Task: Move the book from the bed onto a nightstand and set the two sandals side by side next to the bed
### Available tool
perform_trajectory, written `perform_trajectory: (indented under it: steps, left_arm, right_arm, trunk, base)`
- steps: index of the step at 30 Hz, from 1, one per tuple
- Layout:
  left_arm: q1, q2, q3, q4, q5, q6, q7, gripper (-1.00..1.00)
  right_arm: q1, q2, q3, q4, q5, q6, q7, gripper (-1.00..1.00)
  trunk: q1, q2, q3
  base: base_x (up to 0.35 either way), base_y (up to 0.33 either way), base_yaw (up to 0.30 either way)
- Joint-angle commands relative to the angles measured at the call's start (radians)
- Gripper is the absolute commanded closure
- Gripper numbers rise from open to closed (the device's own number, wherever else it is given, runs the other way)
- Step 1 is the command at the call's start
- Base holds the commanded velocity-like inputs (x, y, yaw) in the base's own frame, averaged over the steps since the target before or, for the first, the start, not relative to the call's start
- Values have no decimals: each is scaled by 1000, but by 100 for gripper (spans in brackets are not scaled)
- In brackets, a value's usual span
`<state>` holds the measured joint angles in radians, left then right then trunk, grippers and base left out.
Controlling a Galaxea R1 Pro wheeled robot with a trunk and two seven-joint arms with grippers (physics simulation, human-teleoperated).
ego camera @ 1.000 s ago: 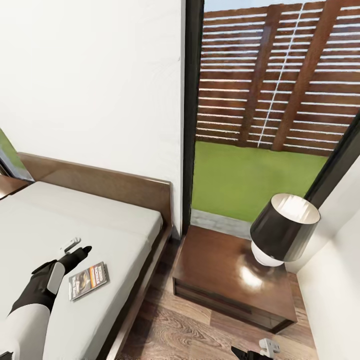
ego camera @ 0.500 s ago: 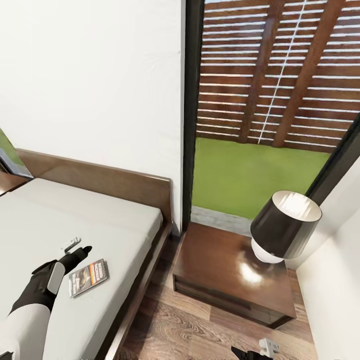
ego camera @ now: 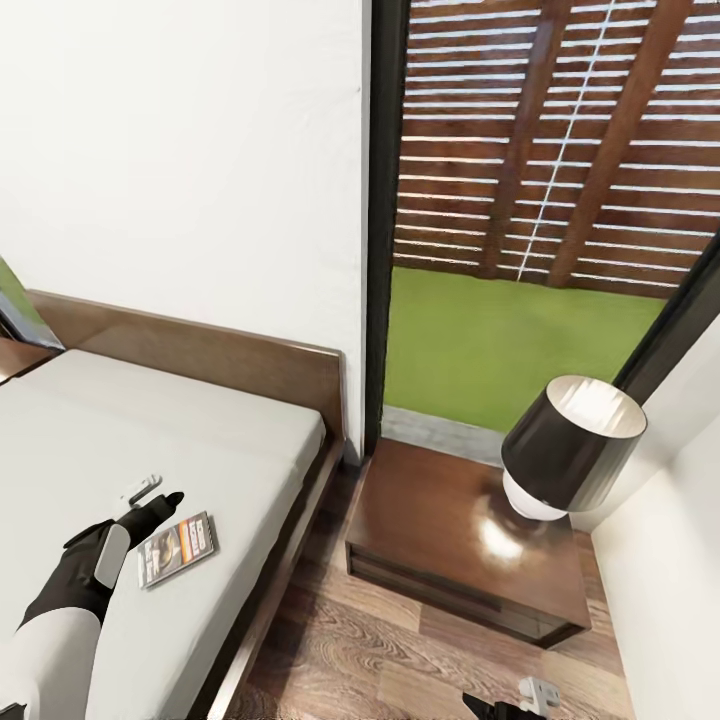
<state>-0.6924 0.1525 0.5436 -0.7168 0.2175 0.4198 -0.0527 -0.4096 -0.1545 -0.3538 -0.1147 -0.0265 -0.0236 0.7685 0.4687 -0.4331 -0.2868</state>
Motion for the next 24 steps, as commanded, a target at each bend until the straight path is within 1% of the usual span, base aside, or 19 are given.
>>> perform_trajectory:
  steps: [1,24]
  left_arm:
    - [-1,-1,4,-1,3,7,-4,-100]
    - [-1,-1,4,-1,3,7,-4,-100]
  right_arm:
    - [-1,0,1,1,-3,-2,3,-100]
    - [-1,0,1,1,-3,-2,3,-100]
  trunk:
    - [0,-2,-3]
    - [0,-2,-39]
  base:
    - [0,0,0]
    - [0,0,0]
